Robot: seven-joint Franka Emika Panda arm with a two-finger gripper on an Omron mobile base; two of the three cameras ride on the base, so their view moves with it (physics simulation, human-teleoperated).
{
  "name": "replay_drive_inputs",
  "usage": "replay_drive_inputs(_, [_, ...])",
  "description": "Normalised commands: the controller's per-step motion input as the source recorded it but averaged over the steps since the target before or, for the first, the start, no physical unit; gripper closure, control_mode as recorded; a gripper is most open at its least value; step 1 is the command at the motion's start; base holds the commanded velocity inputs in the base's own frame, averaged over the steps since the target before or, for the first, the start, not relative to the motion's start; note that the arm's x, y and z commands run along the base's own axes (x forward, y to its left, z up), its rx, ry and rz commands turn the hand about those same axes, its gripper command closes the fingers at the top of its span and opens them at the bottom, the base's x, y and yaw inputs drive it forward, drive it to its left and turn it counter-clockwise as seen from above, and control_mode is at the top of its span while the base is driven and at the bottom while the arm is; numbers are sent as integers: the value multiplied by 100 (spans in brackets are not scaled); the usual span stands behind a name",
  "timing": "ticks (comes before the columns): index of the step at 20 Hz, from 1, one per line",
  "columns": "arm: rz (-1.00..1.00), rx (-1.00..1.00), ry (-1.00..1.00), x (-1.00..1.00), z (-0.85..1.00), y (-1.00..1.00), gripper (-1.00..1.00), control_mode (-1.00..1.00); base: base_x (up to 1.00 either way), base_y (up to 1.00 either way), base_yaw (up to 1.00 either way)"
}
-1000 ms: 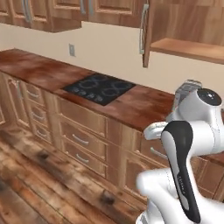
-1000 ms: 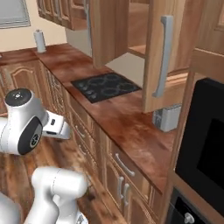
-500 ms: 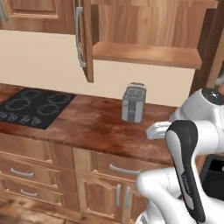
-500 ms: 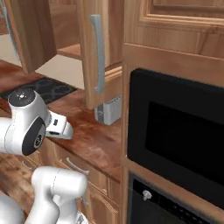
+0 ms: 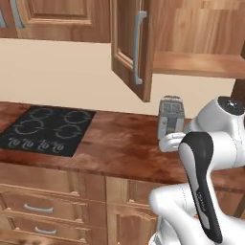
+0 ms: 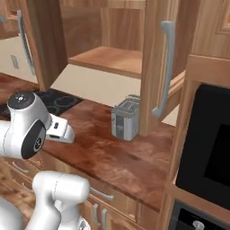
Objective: Open the cabinet. Pick the bar soap and place it next to the sink. Then close the cabinet.
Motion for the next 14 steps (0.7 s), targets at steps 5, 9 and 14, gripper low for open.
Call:
replay_drive_inputs(5, [0, 0, 0, 0, 0, 0, -100, 100, 14, -18, -53])
replay_drive_inputs(9, [0, 0, 0, 0, 0, 0, -100, 100, 0, -57, -67])
replay_drive_inputs(14, [0, 0, 0, 0, 0, 0, -100, 100, 23, -35, -55])
